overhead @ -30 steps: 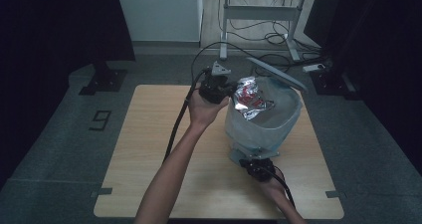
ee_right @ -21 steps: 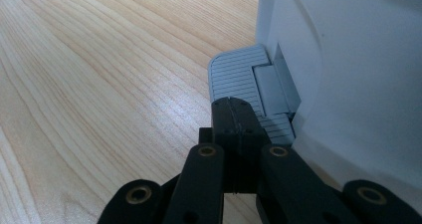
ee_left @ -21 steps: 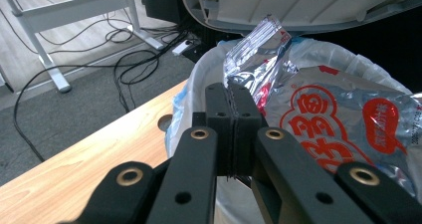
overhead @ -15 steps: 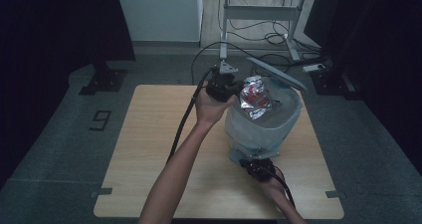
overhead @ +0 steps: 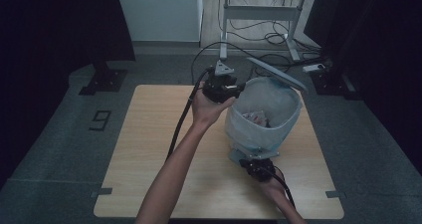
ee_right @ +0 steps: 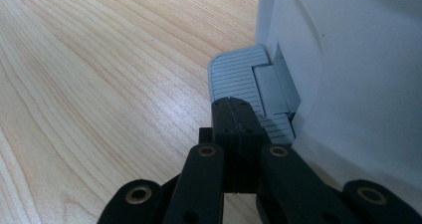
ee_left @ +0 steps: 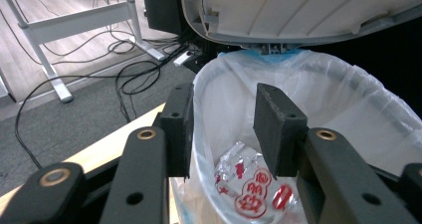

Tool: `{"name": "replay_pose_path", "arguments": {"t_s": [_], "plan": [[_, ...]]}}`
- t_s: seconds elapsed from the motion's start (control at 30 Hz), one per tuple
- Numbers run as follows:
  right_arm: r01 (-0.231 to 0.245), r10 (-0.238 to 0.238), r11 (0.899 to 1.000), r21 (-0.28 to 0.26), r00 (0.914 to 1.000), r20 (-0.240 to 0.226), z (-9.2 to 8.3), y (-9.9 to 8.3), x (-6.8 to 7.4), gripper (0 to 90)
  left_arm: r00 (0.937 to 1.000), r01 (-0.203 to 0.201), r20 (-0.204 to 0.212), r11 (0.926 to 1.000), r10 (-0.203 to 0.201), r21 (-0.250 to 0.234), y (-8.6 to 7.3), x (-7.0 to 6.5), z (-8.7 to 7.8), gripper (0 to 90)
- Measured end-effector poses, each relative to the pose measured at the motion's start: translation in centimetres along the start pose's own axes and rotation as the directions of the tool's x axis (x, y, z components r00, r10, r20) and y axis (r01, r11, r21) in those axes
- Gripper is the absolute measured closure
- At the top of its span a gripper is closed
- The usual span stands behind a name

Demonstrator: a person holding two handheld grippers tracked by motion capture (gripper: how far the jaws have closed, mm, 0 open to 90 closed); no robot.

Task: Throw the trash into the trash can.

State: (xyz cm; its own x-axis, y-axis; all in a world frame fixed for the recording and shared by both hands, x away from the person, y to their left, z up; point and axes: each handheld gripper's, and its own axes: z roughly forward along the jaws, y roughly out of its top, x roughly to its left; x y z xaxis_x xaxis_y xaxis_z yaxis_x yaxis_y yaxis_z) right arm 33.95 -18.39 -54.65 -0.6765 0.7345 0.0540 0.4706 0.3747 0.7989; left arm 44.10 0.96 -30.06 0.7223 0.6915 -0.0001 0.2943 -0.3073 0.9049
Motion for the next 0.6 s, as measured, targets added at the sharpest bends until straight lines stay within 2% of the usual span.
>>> {"name": "replay_pose_path", "arguments": {"t_s": [0.17,0.33,0.5,0.6], "plan": [[-0.001,0.001,1.000,0.001,1.0000,0.001,0.0,0.0,0.0,90.0,1.0000,0.005,0.001,0.9999,-0.005,0.012,-0.5,0.3,-1.0,57.6],[0.000,0.000,1.000,0.001,1.0000,0.001,0.0,0.0,0.0,90.0,1.0000,0.004,0.004,1.0000,-0.004,-0.005,-0.8,0.4,-2.1,56.0],[0.000,0.000,1.000,0.000,1.0000,-0.001,0.0,0.0,0.0,90.0,0.9998,0.019,0.006,0.9998,-0.019,-0.011,-1.9,1.0,-3.6,54.6],[-0.003,0.003,1.000,0.000,1.0000,-0.004,0.0,0.0,0.0,90.0,0.9999,0.013,-0.001,0.9999,-0.013,-0.011,-2.2,0.9,-4.1,54.5]]}}
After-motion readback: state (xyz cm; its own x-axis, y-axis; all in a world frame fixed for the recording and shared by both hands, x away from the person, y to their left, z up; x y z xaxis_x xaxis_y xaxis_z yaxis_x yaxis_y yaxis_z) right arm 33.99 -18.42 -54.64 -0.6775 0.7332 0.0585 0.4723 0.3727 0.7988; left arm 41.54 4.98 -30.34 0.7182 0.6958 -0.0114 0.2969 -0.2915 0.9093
